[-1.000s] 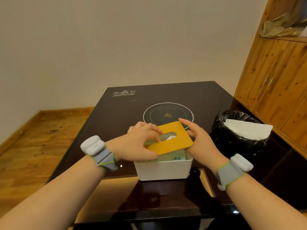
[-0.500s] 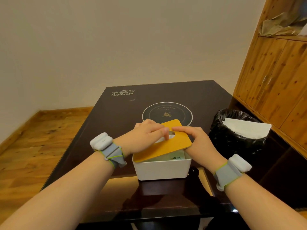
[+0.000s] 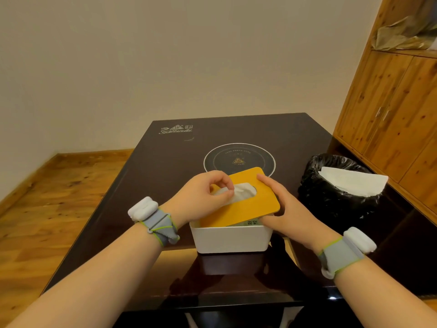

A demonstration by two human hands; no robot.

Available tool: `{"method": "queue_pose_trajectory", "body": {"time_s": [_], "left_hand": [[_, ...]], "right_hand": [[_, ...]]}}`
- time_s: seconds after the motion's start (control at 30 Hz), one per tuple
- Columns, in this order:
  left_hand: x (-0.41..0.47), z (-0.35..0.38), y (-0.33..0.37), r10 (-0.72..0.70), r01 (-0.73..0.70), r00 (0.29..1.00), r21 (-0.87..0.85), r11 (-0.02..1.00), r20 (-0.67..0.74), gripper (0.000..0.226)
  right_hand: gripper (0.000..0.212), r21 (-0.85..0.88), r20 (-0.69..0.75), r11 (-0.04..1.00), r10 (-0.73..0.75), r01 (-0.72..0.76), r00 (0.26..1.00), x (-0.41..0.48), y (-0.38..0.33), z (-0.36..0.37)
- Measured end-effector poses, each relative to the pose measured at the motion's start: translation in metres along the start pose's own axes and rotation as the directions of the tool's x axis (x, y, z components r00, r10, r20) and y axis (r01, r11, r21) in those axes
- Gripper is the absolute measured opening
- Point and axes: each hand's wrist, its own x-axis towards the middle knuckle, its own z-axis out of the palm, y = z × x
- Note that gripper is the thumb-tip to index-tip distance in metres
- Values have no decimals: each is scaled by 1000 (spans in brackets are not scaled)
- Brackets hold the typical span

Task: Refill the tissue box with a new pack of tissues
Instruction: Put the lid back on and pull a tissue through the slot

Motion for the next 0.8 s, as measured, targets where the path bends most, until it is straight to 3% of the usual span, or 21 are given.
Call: {"method": "queue_pose_trajectory", "body": {"time_s": [0.1, 0.23, 0.3, 0.37, 0.43, 0.67, 0.8], "left_hand": [[0, 2, -3, 21, -22, 1000, -13, 1000, -23, 11], [3, 1, -1, 2, -4, 999, -32, 999, -47, 16], [5, -1, 1, -6, 6, 999, -7, 1000, -38, 16], [5, -2, 2, 6, -6, 1000, 18, 1000, -26, 17], [4, -3, 2, 22, -21, 1000, 41, 999, -18, 17], [3, -2, -1, 92, -92, 996, 144, 985, 6, 16], [3, -4, 0, 157, -159, 987, 225, 961, 27, 19]], "right_hand": [[90, 39, 0, 999, 18, -18, 1000, -2, -1, -1], [86, 270, -12, 961, 65, -60, 998, -2, 0, 1], [71, 318, -97, 947, 84, -49, 992, 1, -2, 2], [40, 257, -246, 966, 90, -24, 965, 6, -9, 2], [25, 254, -356, 967, 100, -6, 929, 11, -16, 1], [35, 455, -354, 890, 201, -20, 913, 14, -27, -8], [41, 581, -293, 806, 332, -109, 897, 13, -26, -7]]}}
